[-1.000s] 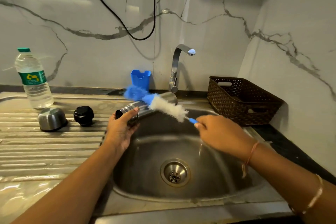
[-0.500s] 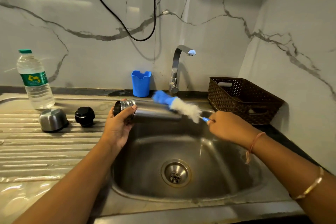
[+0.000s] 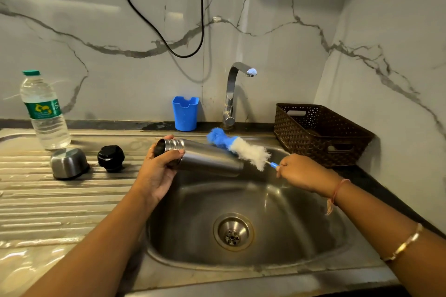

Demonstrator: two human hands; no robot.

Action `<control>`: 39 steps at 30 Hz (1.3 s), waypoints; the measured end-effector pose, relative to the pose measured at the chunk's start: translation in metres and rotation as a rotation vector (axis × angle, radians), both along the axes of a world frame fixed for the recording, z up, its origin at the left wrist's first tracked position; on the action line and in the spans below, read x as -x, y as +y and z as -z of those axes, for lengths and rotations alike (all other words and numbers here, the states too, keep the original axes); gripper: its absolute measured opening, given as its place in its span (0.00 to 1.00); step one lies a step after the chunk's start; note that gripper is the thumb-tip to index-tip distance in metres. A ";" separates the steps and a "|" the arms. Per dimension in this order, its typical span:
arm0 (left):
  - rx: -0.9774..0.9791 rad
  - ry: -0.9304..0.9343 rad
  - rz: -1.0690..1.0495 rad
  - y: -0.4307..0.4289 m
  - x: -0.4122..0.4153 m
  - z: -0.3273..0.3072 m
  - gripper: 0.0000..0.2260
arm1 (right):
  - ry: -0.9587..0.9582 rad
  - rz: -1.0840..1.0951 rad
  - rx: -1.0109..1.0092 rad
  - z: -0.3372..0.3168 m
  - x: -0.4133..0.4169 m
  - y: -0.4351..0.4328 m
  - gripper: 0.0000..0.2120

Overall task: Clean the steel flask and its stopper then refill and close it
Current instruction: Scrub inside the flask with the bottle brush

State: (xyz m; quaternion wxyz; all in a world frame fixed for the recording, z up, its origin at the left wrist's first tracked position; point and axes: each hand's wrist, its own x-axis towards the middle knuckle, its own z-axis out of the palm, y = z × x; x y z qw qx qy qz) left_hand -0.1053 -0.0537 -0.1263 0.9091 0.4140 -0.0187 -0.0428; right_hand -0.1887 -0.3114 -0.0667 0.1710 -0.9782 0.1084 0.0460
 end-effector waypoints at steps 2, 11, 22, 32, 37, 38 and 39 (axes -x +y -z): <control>0.042 0.022 0.030 0.003 -0.001 -0.002 0.26 | -0.079 0.065 -0.125 0.007 -0.004 -0.006 0.14; 0.137 0.040 0.098 0.004 0.005 -0.004 0.28 | -0.366 0.122 -0.352 0.030 -0.034 0.015 0.13; 0.245 0.091 0.103 0.001 0.003 0.002 0.17 | -0.539 0.151 -0.487 0.052 -0.036 0.038 0.14; 0.053 0.291 0.223 0.004 -0.003 0.007 0.27 | -0.720 0.172 -0.507 0.054 -0.040 0.030 0.13; -0.120 0.309 0.542 0.008 -0.002 0.008 0.47 | -0.745 0.119 -0.430 0.044 -0.043 0.005 0.09; -0.137 0.315 0.605 0.007 -0.002 0.009 0.49 | -0.740 0.095 -0.413 0.041 -0.043 0.001 0.08; -0.159 0.309 0.652 0.005 -0.001 0.010 0.49 | -0.737 0.074 -0.398 0.039 -0.043 -0.003 0.08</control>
